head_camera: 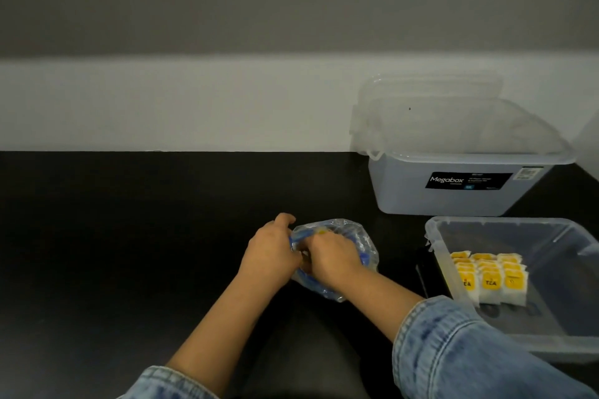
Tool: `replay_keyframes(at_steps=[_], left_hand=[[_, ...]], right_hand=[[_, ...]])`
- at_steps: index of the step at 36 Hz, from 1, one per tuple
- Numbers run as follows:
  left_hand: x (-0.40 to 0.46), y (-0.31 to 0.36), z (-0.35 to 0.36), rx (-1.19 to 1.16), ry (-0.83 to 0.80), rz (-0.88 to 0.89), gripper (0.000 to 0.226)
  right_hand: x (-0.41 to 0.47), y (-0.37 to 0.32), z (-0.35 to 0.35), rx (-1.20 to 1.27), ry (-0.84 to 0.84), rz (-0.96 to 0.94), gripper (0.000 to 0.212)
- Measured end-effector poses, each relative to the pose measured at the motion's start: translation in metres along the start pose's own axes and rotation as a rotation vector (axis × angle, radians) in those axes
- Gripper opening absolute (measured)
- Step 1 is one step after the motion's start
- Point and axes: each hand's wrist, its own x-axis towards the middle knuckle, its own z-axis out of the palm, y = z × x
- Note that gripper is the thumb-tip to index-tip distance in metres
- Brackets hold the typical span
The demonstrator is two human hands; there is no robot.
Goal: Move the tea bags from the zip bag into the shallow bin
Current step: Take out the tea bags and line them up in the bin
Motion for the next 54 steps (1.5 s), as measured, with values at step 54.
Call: replay_keyframes(at_steps=[54], left_hand=[[-0.011, 0.141, 0.061, -0.782, -0.317, 0.243, 0.024]], right_hand=[[-0.134, 0.192, -0.153, 0.327, 0.24, -0.021, 0.012]])
